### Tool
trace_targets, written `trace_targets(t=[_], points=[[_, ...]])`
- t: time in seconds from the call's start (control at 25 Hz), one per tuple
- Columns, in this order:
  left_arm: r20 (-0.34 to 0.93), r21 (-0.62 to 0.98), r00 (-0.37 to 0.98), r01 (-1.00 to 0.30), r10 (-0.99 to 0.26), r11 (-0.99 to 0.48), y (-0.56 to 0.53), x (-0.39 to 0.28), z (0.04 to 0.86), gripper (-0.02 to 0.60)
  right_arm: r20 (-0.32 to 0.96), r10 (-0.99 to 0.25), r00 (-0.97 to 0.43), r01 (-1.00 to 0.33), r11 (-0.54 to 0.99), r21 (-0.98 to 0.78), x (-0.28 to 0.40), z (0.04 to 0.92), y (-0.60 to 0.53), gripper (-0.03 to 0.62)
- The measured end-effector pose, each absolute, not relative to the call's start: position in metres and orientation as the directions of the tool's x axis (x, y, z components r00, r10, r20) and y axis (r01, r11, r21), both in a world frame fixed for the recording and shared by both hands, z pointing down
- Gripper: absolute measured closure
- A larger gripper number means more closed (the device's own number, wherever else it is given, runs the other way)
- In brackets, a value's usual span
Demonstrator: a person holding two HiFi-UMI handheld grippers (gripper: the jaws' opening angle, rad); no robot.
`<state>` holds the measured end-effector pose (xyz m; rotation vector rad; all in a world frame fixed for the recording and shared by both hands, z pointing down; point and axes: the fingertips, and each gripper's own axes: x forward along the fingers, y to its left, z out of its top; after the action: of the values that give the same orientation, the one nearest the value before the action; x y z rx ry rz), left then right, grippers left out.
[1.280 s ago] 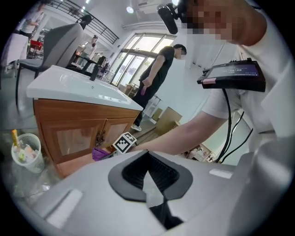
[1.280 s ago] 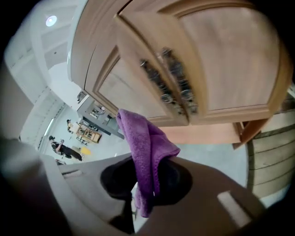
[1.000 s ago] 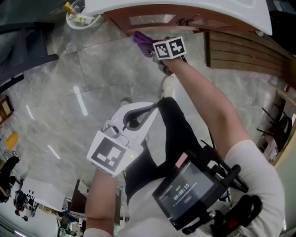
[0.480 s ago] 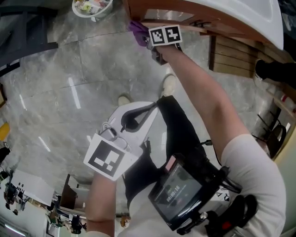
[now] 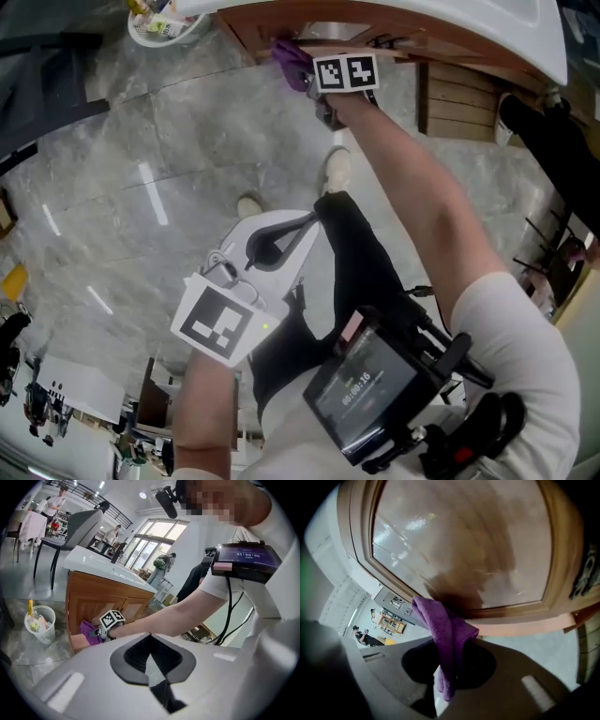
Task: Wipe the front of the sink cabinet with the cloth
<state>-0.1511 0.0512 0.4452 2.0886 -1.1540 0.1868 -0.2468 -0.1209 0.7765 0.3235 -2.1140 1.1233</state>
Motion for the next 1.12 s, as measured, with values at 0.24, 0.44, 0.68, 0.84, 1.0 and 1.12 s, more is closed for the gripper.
trace_targets(t=[0.24, 0.44, 0.68, 0.84, 1.0, 1.12], points=[[0.446, 0.525, 0.616, -0.768, -0.650, -0.367, 0.028, -0.135, 0.439, 0.578, 0.714, 0.052, -0.699, -0.566, 0.571, -0.595, -0.205, 0.779, -0.155, 0.534], [0.455, 0.524, 0.633, -0.759, -0.627, -0.386, 0.011, -0.111, 0.440, 0.578, 0.718, 0.016, -0.696, -0.594, 0.548, -0.588, -0.165, 0.781, -0.178, 0.533], [0.464, 0.525, 0.661, -0.742, -0.590, -0.418, -0.010, -0.082, 0.443, 0.578, 0.729, -0.015, -0.684, -0.625, 0.526, -0.576, -0.120, 0.786, -0.204, 0.533], [0.470, 0.519, 0.678, -0.730, -0.565, -0.444, -0.027, -0.044, 0.439, 0.578, 0.743, -0.026, -0.669, -0.642, 0.523, -0.560, -0.073, 0.786, -0.224, 0.534], [0.476, 0.518, 0.690, -0.721, -0.545, -0.460, -0.045, -0.017, 0.441, 0.578, 0.753, -0.045, -0.656, -0.660, 0.518, -0.544, -0.034, 0.789, -0.247, 0.534], [0.477, 0.523, 0.701, -0.712, -0.531, -0.469, -0.063, -0.002, 0.438, 0.578, 0.768, -0.061, -0.638, -0.683, 0.505, -0.528, -0.005, 0.789, -0.269, 0.534]])
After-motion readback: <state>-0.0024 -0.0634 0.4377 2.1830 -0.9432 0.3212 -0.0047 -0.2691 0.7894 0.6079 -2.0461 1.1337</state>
